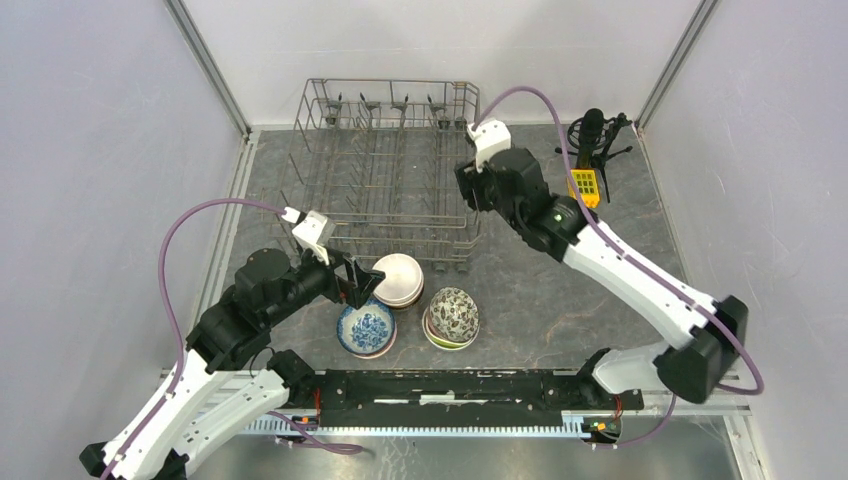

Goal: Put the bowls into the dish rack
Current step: Adjust the dish rack at the center of the board.

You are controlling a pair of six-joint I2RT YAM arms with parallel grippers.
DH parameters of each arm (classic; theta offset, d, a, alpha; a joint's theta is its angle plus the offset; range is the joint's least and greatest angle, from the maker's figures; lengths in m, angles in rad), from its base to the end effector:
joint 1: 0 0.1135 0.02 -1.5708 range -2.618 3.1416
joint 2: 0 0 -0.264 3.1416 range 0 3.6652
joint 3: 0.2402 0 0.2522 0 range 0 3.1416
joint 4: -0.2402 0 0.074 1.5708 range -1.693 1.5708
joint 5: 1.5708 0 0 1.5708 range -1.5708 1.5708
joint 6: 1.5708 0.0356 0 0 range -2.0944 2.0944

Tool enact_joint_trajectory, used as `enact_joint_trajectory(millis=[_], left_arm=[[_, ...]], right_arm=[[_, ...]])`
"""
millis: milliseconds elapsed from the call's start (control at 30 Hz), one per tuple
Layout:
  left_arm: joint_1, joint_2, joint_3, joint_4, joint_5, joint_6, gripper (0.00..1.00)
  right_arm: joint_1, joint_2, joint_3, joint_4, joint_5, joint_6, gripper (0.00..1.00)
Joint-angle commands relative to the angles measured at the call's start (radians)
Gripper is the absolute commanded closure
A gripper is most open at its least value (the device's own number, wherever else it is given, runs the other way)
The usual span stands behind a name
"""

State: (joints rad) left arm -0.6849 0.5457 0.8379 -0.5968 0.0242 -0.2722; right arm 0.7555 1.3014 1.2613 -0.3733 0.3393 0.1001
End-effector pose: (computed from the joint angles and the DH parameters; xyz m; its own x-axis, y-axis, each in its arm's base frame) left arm 0.0894 -0.0742 0.3457 -0.3985 -0.0215 -0.9169 0.5639 0.7827 -0.2635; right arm 0.2232 0.1939 0.3749 -0.3334 -0.1846 -0.9245 -0.3933 0.9185 -0.0415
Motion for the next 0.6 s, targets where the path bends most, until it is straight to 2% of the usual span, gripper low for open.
enact_joint_trajectory(millis=[0, 267, 567], left_arm=[[0.005, 0.003, 0.0, 0.013, -0.021, -0.027, 0.0], [0.005, 0.045, 0.035, 0.013, -0.192, -0.094, 0.0], [0.005, 0.231, 0.164, -0.018, -0.358, -0.109, 0.0]], right_arm=[[-0.071, 0.133, 0.147, 0.035, 0.048, -0.001, 0.31], [-0.193, 0.357, 0.34, 0.047, -0.036, 0.062, 0.3], [-0.256, 0.513, 0.471, 0.048, -0.09, 0.095, 0.36]])
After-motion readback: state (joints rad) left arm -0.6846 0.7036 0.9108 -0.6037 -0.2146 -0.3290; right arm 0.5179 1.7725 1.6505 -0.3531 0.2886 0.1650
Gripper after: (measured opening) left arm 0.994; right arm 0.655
